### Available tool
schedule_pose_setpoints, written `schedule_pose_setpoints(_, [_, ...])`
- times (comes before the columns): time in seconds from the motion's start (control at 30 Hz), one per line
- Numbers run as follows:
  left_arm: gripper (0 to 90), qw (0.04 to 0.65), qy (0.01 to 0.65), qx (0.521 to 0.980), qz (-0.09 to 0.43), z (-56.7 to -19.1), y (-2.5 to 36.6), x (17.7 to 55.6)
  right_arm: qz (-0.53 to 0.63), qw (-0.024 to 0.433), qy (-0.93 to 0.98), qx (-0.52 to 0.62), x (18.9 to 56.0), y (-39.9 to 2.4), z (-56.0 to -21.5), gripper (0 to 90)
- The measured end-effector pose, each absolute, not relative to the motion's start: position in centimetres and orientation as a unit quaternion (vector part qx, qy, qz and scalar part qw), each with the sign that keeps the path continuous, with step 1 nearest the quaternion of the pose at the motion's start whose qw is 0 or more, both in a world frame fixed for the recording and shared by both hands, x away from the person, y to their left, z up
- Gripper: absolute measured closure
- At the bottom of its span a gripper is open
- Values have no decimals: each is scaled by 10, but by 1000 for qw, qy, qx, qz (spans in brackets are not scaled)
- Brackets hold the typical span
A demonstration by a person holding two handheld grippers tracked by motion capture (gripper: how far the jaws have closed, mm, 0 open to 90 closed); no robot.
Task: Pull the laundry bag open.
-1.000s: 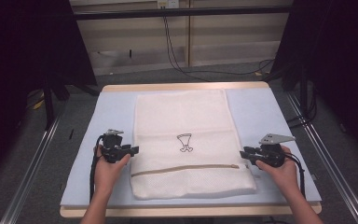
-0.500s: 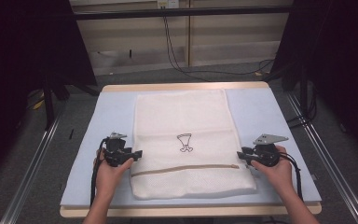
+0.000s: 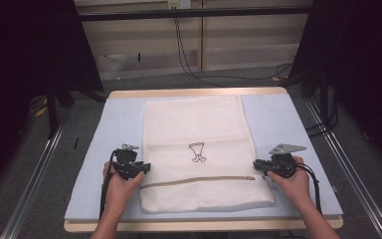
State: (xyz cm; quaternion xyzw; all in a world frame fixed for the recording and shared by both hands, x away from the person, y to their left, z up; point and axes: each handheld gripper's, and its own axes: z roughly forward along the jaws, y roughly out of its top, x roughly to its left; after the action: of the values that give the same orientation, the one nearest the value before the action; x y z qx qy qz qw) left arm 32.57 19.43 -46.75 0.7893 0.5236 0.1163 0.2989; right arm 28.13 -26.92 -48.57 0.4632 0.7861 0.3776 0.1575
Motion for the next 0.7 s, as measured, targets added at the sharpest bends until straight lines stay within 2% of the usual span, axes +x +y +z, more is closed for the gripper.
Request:
schedule_pose_setpoints(0.13, [808, 300, 525, 788, 111, -468, 195, 328, 374, 158, 785, 468, 282, -267, -485, 870])
schedule_pose_setpoints(0.27, [852, 304, 520, 791, 105, -468, 197, 331, 374, 161, 785, 468, 281, -266, -485, 879])
schedule_pose_setpoints(0.7, [859, 322, 544, 769, 97, -466, 211, 342, 380, 142, 790, 460, 279, -259, -482, 882])
